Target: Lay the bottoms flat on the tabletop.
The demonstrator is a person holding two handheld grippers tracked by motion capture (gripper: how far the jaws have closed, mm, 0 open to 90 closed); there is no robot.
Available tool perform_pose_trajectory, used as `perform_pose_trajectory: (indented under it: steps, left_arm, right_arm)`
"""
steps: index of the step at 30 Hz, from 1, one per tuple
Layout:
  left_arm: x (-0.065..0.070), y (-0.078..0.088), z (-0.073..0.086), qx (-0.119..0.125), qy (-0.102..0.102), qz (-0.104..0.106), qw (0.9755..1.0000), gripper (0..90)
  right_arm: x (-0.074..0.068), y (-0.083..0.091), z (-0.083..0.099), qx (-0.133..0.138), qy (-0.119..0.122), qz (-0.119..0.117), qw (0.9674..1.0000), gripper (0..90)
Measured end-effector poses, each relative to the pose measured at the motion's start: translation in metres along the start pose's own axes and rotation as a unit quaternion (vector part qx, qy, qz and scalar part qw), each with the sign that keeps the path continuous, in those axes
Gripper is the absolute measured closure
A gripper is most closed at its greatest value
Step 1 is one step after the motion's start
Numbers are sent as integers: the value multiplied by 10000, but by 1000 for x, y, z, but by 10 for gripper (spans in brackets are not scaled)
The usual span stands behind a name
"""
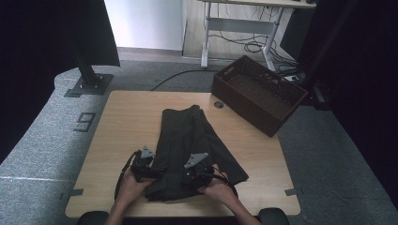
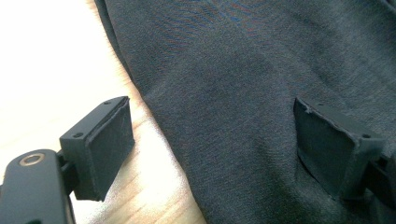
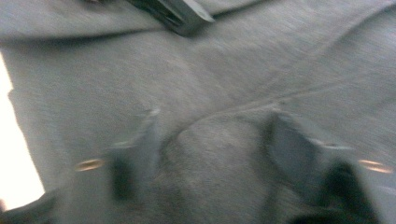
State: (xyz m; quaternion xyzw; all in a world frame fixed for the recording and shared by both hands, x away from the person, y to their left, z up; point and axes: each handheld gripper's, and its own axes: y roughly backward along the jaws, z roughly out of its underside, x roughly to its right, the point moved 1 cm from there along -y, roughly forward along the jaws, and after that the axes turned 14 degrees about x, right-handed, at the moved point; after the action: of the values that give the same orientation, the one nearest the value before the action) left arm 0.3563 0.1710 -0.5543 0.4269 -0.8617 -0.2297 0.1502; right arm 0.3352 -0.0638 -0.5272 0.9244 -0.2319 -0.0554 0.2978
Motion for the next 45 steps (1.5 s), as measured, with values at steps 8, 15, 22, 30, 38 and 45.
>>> perform_pose_trajectory:
  steps: [8, 15, 22, 30, 38, 45]
  left_arm:
    - [0, 0, 0, 2, -1, -14, 10000, 141]
    - [0, 0, 0, 3, 1, -17, 10000, 142]
    - [0, 0, 0, 5, 3, -17, 10000, 143]
    - [0, 0, 0, 5, 10, -15, 10000, 142]
    - [1, 0, -2, -98, 83, -23, 9999, 139]
    - [9, 8, -15, 131, 249, 112, 9995, 142]
  right_arm:
    - [3, 18, -2, 88, -176, 102, 9998, 755]
    - [19, 56, -5, 411, -332, 146, 9985, 777]
    - [46, 104, -1, 618, -441, 671, 9949, 767]
    - [85, 146, 31, 389, -775, 1356, 9870, 653]
    - [110, 173, 57, 179, -1058, 1928, 9754, 508]
    - [101, 152, 38, 404, -946, 1432, 9843, 553]
